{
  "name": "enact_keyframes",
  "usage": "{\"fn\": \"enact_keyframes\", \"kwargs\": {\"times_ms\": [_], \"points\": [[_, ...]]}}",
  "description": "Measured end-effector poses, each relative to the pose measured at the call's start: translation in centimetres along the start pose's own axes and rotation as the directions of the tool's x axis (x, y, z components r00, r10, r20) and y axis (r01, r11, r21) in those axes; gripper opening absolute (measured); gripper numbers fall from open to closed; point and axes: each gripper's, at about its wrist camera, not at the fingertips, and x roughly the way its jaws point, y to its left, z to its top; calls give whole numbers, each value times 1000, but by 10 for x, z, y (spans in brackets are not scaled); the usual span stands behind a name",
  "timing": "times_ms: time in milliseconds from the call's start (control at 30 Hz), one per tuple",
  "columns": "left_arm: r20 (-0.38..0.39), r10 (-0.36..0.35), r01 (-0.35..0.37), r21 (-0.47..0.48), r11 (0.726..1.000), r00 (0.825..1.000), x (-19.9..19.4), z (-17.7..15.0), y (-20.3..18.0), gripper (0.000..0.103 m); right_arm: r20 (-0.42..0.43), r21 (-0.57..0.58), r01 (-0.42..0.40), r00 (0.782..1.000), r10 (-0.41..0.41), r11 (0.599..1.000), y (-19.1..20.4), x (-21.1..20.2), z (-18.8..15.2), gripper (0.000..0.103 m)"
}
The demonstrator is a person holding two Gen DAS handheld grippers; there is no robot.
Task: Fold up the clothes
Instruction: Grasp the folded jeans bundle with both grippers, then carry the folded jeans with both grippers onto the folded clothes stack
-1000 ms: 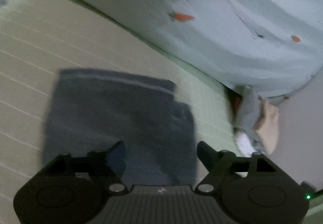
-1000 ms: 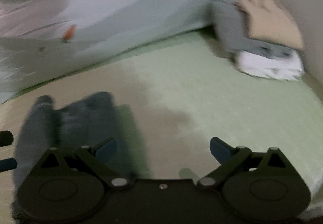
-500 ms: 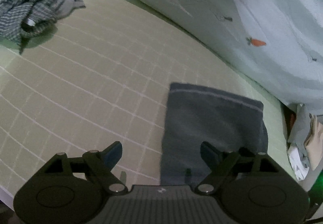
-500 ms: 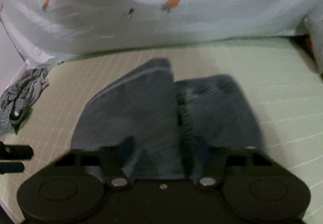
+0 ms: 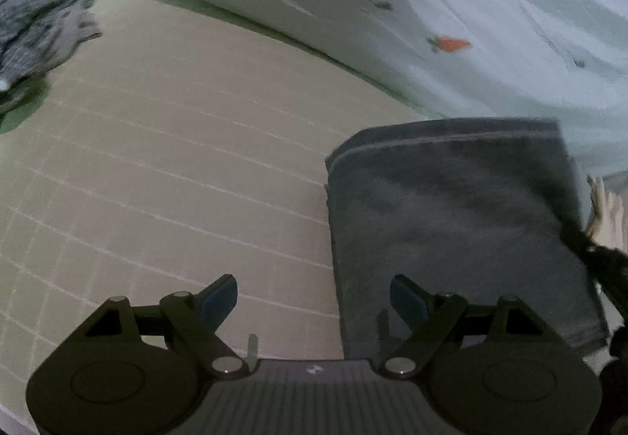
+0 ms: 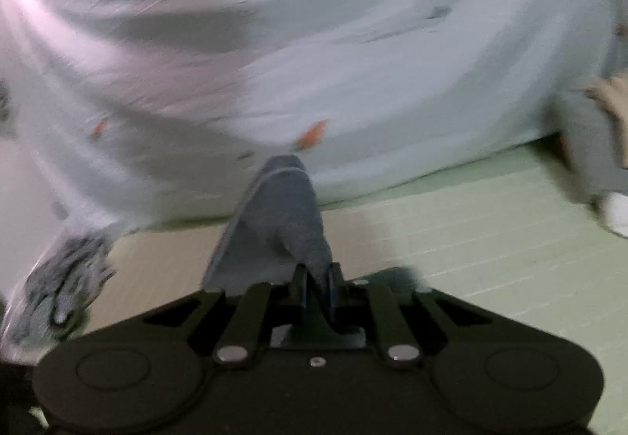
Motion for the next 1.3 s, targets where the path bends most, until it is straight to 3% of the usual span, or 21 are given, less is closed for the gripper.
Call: {"fn": "enact_keyframes", "kwargs": {"times_ms": [100, 133, 267, 433, 533, 867, 967, 1067, 1133, 1233, 1300], "points": [[-28, 16, -15, 30, 999, 999, 13, -8, -16, 86, -163, 25, 137, 978, -131, 990, -41, 32, -16, 26], [-34, 29, -28, 34, 999, 999, 16, -10, -21, 86, -209, 51, 154, 968, -140, 987, -53, 37, -22, 33], [-40, 73, -72, 17, 997, 997, 27, -18, -30, 86, -259, 157, 88, 965, -45, 984, -76, 39, -36, 81], [-34, 108, -108, -17, 994, 994, 44, -13, -38, 92, -329, 91, -15, 943, 44, 996, -81, 55, -42, 89], [-39, 105, -105, -14, 994, 994, 54, -9, -44, 92, -356, 116, -52, 930, 90, 992, -88, 67, -43, 94], [-86, 54, -57, -31, 998, 995, 91, 13, -46, 97, -382, 148, -10, 922, 67, 989, -78, 101, -32, 102], [-101, 3, -10, -70, 997, 995, 99, 15, -39, 95, -381, 154, 15, 924, 45, 988, -73, 109, -33, 102], [-119, -91, 75, -130, 989, 989, 103, 15, -31, 75, -392, 185, 23, 918, 52, 983, -72, 108, -33, 98], [-126, -116, 99, -128, 987, 985, 104, 17, -31, 64, -382, 231, -4, 919, 94, 973, -73, 104, -35, 65], [-128, -129, 114, -122, 986, 983, 96, 21, -37, 43, -348, 266, -16, 931, 111, 964, -70, 93, -33, 28], [-118, -142, 126, -130, 983, 983, 87, 26, -46, 35, -323, 278, -6, 941, 100, 961, -68, 83, -30, 24]]}}
